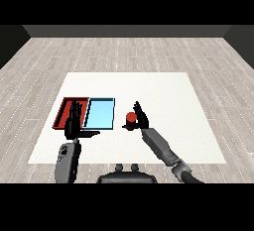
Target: Pick the red can and put it in the red box
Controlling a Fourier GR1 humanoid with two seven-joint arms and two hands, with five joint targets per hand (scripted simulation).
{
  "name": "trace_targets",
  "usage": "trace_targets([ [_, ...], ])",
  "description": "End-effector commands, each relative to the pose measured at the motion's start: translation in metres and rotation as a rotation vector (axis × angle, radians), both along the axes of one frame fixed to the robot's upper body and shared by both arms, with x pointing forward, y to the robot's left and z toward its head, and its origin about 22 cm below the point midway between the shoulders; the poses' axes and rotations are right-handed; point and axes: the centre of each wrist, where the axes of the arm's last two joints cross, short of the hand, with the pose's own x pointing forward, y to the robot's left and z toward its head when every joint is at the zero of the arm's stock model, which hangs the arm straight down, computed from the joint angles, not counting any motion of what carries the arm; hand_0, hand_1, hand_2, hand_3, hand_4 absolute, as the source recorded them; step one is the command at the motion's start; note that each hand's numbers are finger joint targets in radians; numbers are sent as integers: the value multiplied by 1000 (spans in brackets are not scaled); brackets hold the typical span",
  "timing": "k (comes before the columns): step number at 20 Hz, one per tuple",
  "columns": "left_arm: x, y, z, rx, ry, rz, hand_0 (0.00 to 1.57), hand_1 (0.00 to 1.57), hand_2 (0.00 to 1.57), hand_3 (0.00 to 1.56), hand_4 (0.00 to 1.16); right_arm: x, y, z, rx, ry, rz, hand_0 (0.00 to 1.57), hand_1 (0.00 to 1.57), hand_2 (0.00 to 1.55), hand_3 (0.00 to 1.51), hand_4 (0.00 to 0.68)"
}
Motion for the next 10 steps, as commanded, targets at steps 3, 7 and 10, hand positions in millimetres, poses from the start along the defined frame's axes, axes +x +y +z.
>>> trace_targets([
  [3,-8,5,3,16,-6,9,0,0,0,0,0,-1,2,-10,9,18,1,0,0,0,0,0],
  [7,2,-8,-4,-1,-6,10,0,0,0,0,0,3,3,-13,-6,0,-1,0,0,0,0,0],
  [10,-4,10,-3,-6,9,13,0,0,0,0,0,10,8,-7,-48,30,-4,0,0,0,0,0],
])
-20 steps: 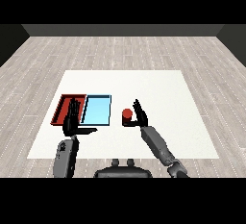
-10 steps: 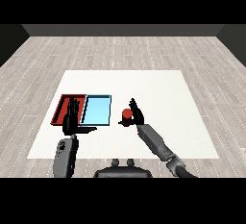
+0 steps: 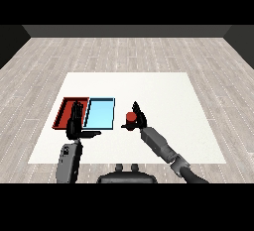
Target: Pick the red can and put it in the red box
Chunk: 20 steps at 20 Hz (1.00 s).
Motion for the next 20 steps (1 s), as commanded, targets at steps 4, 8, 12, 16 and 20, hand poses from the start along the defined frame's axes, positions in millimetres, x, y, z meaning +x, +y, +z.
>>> trace_targets([
  [4,5,12,-8,-6,4,-2,0,0,0,0,0,-10,14,-2,-51,36,-75,0,0,0,0,0],
  [8,-3,31,-1,14,-7,-2,0,0,0,0,0,7,3,-2,-164,51,-169,1462,1462,1459,1423,611],
  [12,14,-5,-6,0,-1,-18,0,0,0,0,0,4,18,5,-179,45,-166,1472,1472,1456,1404,600],
  [16,-10,-7,-24,10,22,-6,0,0,0,0,0,0,18,5,-186,0,-171,1451,1451,1441,1396,594],
  [20,11,5,-12,-9,14,-27,0,0,0,0,0,11,23,19,-211,-24,-158,1438,1438,1434,1373,599],
])
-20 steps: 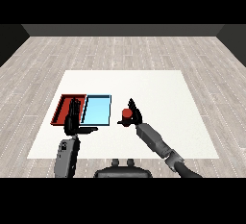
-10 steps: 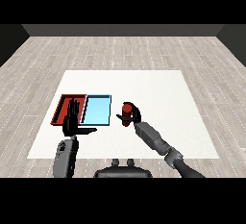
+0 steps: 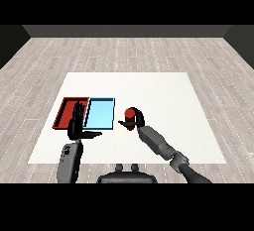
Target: Pick the red can and put it in the red box
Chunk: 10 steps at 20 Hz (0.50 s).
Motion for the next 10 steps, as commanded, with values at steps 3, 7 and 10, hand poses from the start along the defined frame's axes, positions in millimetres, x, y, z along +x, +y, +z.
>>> trace_targets([
  [3,9,-9,9,3,5,-11,0,0,0,0,0,0,6,14,-37,-95,20,1437,1437,1433,1369,615],
  [7,-13,-16,-1,1,17,-57,0,0,0,0,0,0,3,40,-46,-174,22,1418,1418,1432,1372,619],
  [10,-3,-29,0,13,19,-72,0,0,0,0,0,5,10,55,-51,-209,29,1436,1436,1428,1376,622],
])
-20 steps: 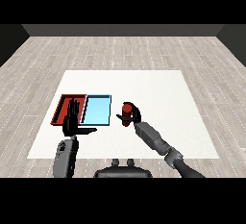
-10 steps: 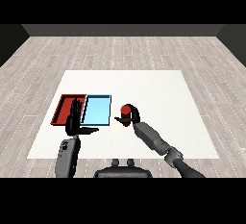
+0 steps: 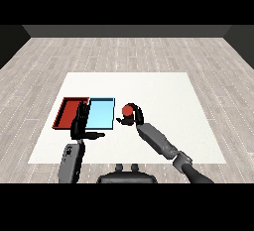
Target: Pick the red can and put it in the red box
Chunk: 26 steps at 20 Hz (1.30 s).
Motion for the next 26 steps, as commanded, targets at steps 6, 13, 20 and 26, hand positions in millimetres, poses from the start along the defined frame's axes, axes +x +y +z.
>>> trace_targets([
  [6,3,-15,-5,7,49,-59,0,0,0,0,0,-26,-8,39,62,-133,-1,1463,1463,1435,1389,655],
  [13,4,-66,1,29,119,-109,0,0,0,0,0,-28,-16,66,72,-150,8,1445,1445,1425,1381,655],
  [20,-1,-92,-4,-6,141,-151,0,0,0,0,0,-43,-5,53,94,-137,9,1451,1451,1425,1380,650],
  [26,11,-104,-6,2,208,-178,0,0,0,0,0,-54,-5,63,125,-146,18,1458,1458,1443,1397,659],
])
